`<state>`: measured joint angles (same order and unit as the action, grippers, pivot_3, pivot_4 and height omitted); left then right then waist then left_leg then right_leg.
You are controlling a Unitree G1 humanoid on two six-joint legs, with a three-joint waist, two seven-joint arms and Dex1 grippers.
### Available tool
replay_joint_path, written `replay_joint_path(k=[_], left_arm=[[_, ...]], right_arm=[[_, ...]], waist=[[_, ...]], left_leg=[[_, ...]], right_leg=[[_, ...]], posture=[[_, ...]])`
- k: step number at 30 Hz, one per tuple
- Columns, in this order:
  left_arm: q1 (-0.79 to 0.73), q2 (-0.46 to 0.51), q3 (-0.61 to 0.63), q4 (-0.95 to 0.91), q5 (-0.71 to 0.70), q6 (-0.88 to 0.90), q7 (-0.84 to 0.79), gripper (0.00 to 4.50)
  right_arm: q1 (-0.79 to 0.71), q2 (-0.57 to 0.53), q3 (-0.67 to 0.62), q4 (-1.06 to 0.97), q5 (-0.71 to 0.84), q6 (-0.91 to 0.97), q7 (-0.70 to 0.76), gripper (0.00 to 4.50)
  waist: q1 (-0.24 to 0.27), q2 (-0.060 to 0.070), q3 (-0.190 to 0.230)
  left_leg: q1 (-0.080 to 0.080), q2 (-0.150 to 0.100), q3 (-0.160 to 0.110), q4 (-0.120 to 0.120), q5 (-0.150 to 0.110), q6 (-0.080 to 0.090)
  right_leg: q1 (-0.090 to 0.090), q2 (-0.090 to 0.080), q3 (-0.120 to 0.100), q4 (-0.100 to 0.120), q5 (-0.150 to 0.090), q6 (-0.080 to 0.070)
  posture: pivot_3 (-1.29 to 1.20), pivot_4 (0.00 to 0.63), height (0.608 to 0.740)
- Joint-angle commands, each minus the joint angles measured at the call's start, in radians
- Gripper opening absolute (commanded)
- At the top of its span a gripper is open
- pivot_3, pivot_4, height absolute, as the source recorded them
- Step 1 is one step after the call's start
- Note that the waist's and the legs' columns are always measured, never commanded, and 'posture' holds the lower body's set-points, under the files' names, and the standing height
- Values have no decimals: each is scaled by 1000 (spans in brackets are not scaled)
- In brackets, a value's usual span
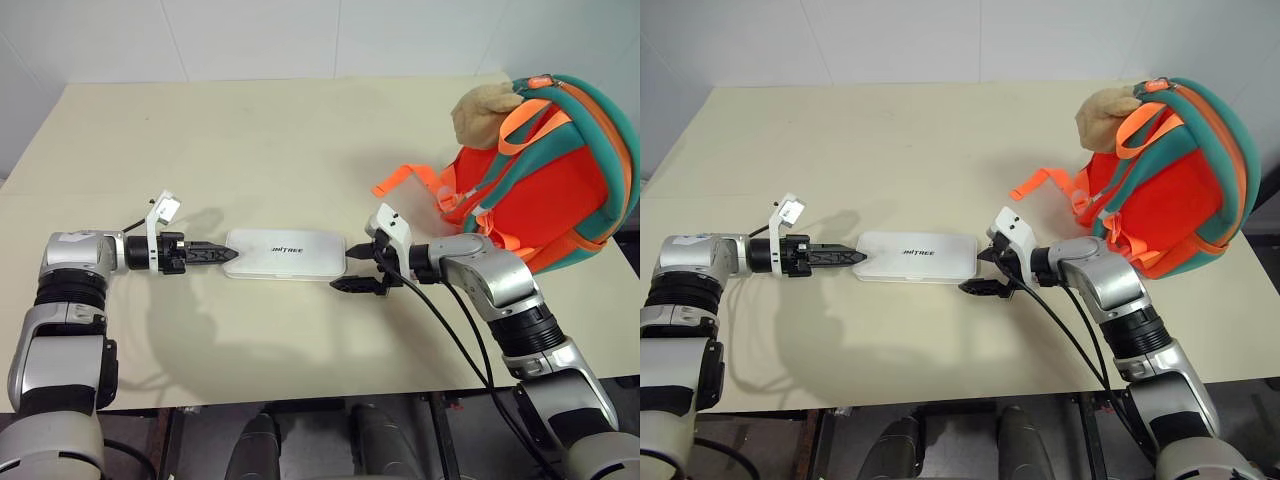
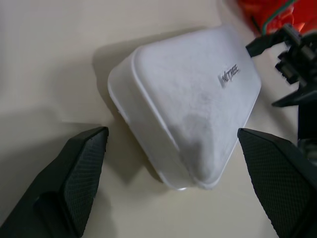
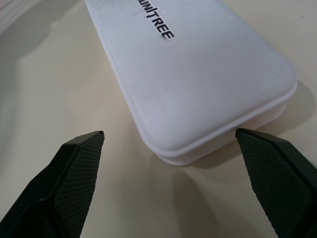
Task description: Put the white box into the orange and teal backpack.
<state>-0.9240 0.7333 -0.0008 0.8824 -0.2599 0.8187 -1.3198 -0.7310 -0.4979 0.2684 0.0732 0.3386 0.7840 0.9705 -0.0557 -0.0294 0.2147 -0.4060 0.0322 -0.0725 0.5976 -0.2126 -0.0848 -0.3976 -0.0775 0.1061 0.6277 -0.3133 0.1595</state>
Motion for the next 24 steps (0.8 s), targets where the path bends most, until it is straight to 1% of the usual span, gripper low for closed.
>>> replay_joint_path(k=[1,7,11,15,20,23,24], left_arm=[[-7,-23,0,27,-4,21,-9,4481],[0,-48,-18,20,-29,100,-88,4481],[21,-54,-46,-36,-50,180,-152,4481],[27,-48,-38,-69,-67,214,-157,4481],[19,-29,-33,-64,-68,221,-157,4481],[26,-29,-24,-70,-72,224,-147,3947],[29,-30,-24,-74,-74,225,-147,3624]], right_arm=[[-6,1,-20,-50,8,-16,6,4500],[12,-7,-23,-63,11,-45,24,4500],[22,-7,-28,-64,13,-59,29,4500],[31,-8,-32,-67,16,-70,35,4500],[38,-10,-38,-67,16,-78,39,4500],[43,-8,-42,-65,18,-84,36,4500],[45,-7,-43,-65,18,-85,36,4500]], waist=[[1,0,0],[1,0,0],[1,0,0],[0,0,0],[-2,0,0],[-1,0,0],[0,0,0]], left_leg=[[0,0,0,0,0,0],[0,0,0,0,0,0],[0,0,0,0,0,0],[0,0,0,0,0,0],[0,0,0,0,0,0],[0,0,0,0,0,0],[0,0,0,0,0,0]], right_leg=[[0,0,0,0,0,0],[0,0,0,0,0,0],[0,0,0,0,0,0],[0,0,0,0,0,0],[0,0,0,0,0,0],[0,0,0,0,0,0],[0,0,0,0,0,0]], posture=[[0,150,740],[0,150,740],[0,150,740],[0,150,740],[0,150,740],[0,150,740],[0,150,740]])
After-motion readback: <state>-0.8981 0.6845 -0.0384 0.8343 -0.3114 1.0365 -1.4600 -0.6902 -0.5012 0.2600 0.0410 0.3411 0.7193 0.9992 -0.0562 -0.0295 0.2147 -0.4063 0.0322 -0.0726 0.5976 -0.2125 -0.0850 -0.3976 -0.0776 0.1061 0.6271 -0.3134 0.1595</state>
